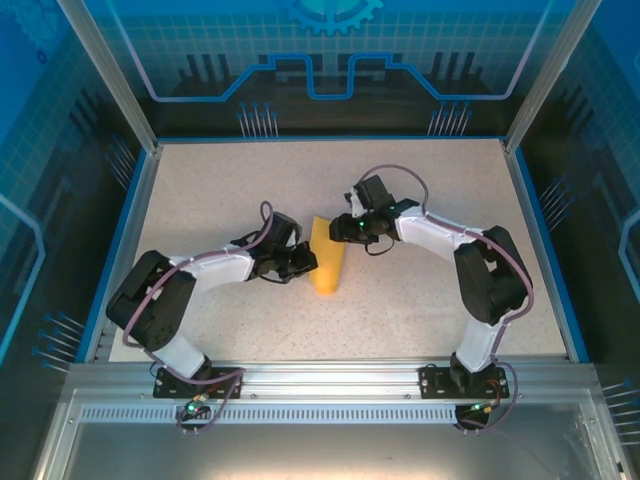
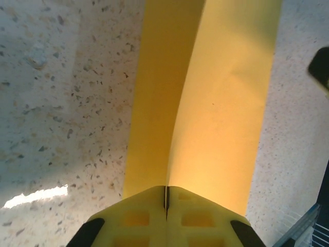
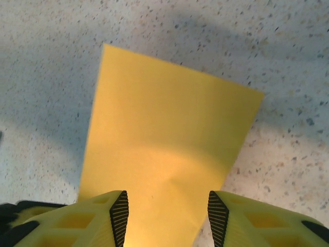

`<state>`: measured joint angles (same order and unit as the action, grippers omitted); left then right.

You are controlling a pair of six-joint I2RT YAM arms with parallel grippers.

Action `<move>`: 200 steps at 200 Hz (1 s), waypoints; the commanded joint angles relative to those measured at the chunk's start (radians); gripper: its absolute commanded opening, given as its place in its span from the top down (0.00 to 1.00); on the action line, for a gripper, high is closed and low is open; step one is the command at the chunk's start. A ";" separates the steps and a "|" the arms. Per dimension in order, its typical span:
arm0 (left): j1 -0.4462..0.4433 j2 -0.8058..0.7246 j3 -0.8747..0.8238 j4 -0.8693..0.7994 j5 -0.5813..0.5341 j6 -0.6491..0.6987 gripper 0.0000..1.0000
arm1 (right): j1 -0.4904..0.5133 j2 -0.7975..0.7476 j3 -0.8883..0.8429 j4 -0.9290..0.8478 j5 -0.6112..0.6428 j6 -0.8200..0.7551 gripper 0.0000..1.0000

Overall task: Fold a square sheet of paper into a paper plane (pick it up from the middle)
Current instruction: Fold the triangle a second time at the center of the table.

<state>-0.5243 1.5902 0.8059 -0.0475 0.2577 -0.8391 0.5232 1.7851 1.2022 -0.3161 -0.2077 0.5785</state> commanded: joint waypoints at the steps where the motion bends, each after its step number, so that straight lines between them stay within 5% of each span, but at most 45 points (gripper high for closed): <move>1: 0.010 -0.081 0.011 -0.102 -0.058 0.018 0.98 | 0.014 -0.084 -0.031 0.046 -0.004 -0.009 0.52; 106: 0.037 -0.381 0.223 -0.596 -0.315 0.260 0.96 | 0.017 -0.289 -0.137 0.120 0.077 0.027 0.40; 200: 0.038 -0.098 0.067 -0.225 -0.063 0.197 0.95 | 0.064 -0.171 -0.123 0.153 0.056 0.044 0.45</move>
<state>-0.4934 1.4372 0.9154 -0.4091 0.1066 -0.6289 0.5587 1.5539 1.0599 -0.1890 -0.1356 0.6144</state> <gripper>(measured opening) 0.066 0.574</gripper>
